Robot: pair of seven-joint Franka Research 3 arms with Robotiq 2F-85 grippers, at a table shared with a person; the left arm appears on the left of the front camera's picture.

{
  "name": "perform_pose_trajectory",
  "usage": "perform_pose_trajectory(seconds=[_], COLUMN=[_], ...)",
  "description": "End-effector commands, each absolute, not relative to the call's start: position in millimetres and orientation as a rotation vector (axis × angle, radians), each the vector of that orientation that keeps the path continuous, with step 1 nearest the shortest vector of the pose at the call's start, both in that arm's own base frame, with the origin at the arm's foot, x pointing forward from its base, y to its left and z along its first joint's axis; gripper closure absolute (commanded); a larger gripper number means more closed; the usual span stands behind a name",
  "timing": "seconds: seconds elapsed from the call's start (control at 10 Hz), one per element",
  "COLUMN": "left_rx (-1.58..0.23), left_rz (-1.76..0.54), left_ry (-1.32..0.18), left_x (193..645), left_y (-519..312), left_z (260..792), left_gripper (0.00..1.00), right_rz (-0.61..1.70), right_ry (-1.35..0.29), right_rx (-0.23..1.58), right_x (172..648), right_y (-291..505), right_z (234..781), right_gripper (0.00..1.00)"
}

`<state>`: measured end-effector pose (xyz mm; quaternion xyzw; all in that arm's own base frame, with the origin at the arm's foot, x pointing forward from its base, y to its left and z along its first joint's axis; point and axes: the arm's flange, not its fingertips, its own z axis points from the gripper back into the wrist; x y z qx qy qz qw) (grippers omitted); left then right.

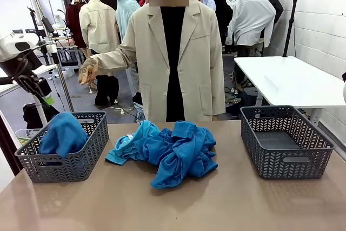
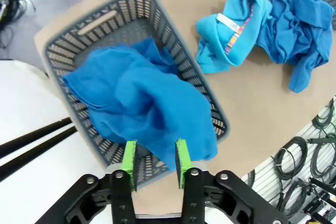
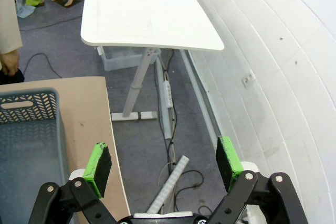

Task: Sort the tops and bottoms.
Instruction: Sort the clothes according to human instructions, then lift clothes from the center of the table with your right hand.

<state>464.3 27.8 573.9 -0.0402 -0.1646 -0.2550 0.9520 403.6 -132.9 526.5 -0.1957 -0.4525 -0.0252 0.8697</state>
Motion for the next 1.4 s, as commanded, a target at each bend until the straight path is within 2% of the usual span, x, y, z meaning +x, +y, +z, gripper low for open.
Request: perform_pose_trajectory(seconds=[0.0,0.4,0.5,1.1,1.3], left_rx=[-0.031,-0.010,-0.023,-0.027,0.098], left_rz=[-0.508,-0.560,-0.516,-0.524,-0.439], left_ry=[-0.387,-0.452,-0.431,-0.414,-0.506], left_x=[475,449,468,469,446], left_y=[36,35,37,35,101], left_z=[588,651,623,621,655], left_gripper=[0.00,0.00,0.00,0.00,0.00], right_rz=[-0.045,-0.045,-0.045,-0.045,-0.045], right_ry=[-0.937,-0.937,-0.937,-0.937,-0.937], right_rx=[-0.414,-0.414,-0.414,-0.414,-0.414], right_x=[403,403,403,403,403], right_y=[-134,-134,-134,-134,-134], right_z=[527,527,527,527,527], right_gripper=[0.00,0.00,0.00,0.00,0.00])
